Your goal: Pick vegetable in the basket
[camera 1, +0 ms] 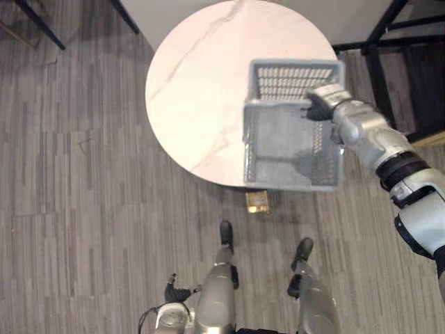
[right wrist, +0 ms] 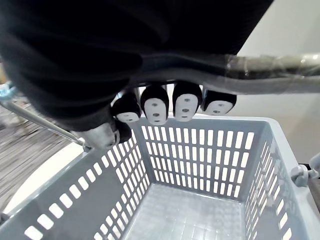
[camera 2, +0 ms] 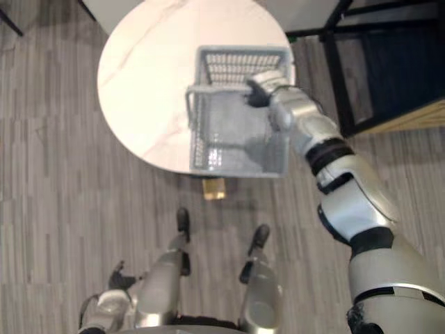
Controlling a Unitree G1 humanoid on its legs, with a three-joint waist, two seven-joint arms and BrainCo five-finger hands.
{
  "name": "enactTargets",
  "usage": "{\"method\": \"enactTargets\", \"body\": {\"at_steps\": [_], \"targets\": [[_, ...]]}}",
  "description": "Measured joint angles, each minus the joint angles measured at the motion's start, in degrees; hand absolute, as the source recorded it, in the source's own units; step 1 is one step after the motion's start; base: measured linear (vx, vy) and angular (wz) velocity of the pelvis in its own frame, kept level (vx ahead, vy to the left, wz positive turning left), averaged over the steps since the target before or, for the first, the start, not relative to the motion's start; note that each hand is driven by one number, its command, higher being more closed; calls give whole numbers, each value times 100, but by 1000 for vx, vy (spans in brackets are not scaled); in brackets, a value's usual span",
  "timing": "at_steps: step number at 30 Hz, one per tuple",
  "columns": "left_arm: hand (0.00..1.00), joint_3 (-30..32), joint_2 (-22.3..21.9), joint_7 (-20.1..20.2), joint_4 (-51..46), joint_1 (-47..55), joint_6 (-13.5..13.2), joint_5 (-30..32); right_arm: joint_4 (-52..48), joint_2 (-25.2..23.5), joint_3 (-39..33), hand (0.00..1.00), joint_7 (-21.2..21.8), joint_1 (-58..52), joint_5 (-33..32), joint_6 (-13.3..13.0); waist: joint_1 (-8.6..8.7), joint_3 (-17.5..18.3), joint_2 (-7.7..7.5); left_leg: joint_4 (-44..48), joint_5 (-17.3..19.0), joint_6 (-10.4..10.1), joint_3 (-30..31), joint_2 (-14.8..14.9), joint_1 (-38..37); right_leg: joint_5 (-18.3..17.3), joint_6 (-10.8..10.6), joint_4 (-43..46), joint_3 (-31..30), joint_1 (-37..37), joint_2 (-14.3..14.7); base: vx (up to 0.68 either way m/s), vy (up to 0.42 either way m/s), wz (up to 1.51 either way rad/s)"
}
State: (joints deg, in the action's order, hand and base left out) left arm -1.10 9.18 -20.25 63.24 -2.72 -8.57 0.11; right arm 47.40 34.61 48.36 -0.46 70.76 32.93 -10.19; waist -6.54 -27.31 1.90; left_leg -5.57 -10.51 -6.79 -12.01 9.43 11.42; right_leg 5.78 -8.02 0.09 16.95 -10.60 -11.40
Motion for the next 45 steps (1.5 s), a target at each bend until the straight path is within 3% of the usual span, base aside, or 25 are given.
{"method": "enactTargets", "body": {"at_steps": [5, 8, 12, 18, 22, 28, 32, 37, 40, 41, 42, 43, 44, 45], "targets": [[0, 270, 1, -86, 6, 2, 47, 25, -1126, 49, 694, 100, 375, -646, 18, -386, 32, 431, -179, 0, 26, -32, -137, 51, -248, 1, 1, -66, -90, 209, 54, 39, -29, -10], [0, 433, 14, -126, 18, 25, 96, 94, -1657, 152, 731, 100, 470, -821, -162, -444, 161, 627, -333, -2, 52, -44, -166, 60, -362, 2, 1, -96, -129, 303, 65, 11, -14, -13], [0, 581, 52, -144, 58, 76, 169, 191, -2567, 724, 727, 100, 482, -1244, -567, -501, 191, 1064, -603, -30, 125, -94, -317, 139, -510, 1, 1, -114, -301, 332, 143, 0, -18, -21], [0, 610, 51, -146, 92, 333, 269, 356, -3699, 1452, 700, 100, 501, -2121, -708, -606, 345, 1347, -636, -35, 206, -135, -483, 152, -675, 4, -14, -157, -469, 394, 160, 0, -10, -15], [0, 671, 50, -155, 196, 452, 301, 527, -4184, 1908, 274, 100, 608, -3149, -871, -760, 450, 1497, -644, -35, 208, -125, -575, 174, -727, 14, -22, -189, -565, 394, 192, 22, -13, -11], [0, 836, -12, -183, 291, 581, 316, 531, -4511, 2156, -603, 100, 567, -4420, -942, -894, 485, 1613, -631, -35, 274, -149, -787, 202, -924, 14, -20, -207, -763, 447, 239, 32, -11, -19], [0, 976, -38, 52, 298, 773, 378, 480, -4713, 2184, -1327, 100, 448, -5431, -920, -895, 503, 1649, -652, 5, 407, -153, -842, 208, -1239, -73, -7, -84, -821, 680, 240, 40, 3, -7], [0, 1173, 35, 309, 284, 1018, 441, 463, -5391, 2160, -2574, 100, 200, -7019, -842, -905, 593, 1686, -888, 6, 564, -220, -1224, 176, -1631, -489, -35, 639, -1241, 411, 208, 21, 25, -35], [0, 1074, 200, 427, 290, 1089, 504, 531, -5598, 2109, -2710, 100, 92, -7284, -721, -923, 823, 1705, -1053, 2, 624, -181, -1873, 7, -1602, -453, -136, 598, -1734, -30, 162, -21, 55, -100], [0, 964, 269, 514, 279, 1032, 529, 579, -5622, 2108, -2703, 100, 86, -7324, -540, -915, 940, 1723, -1104, 6, 636, -155, -2122, -76, -1578, -535, -2, 474, -1575, -169, 46, -22, 67, -108], [0, 877, 288, 543, 280, 957, 540, 581, -5620, 2106, -2702, 100, 79, -7350, -455, -888, 979, 1724, -1102, 8, 629, -109, -2273, -84, -1577, -690, 271, 391, -1301, -198, -26, -1, 108, -127], [0, 699, 270, 573, 282, 845, 541, 582, -5581, 2113, -2705, 100, 52, -7336, -358, -834, 990, 1746, -933, 1, 685, 20, -2618, 54, -1580, -1205, 1241, 250, -460, -196, -49, 14, 121, -147], [0, 591, 217, 604, 287, 757, 535, 593, -5557, 2096, -2682, 100, 32, -7268, -342, -814, 963, 1742, -824, 22, 725, 94, -2965, 238, -1644, -886, 1305, 881, 244, -331, -117, 49, 174, -151], [0, 577, 255, 608, 260, 708, 534, 593, -5545, 2086, -2632, 100, -5, -7249, -289, -808, 999, 1760, -890, 122, 812, 71, -3092, 209, -1697, -389, 1563, 1254, 583, -318, -190, 93, 110, -167]]}}
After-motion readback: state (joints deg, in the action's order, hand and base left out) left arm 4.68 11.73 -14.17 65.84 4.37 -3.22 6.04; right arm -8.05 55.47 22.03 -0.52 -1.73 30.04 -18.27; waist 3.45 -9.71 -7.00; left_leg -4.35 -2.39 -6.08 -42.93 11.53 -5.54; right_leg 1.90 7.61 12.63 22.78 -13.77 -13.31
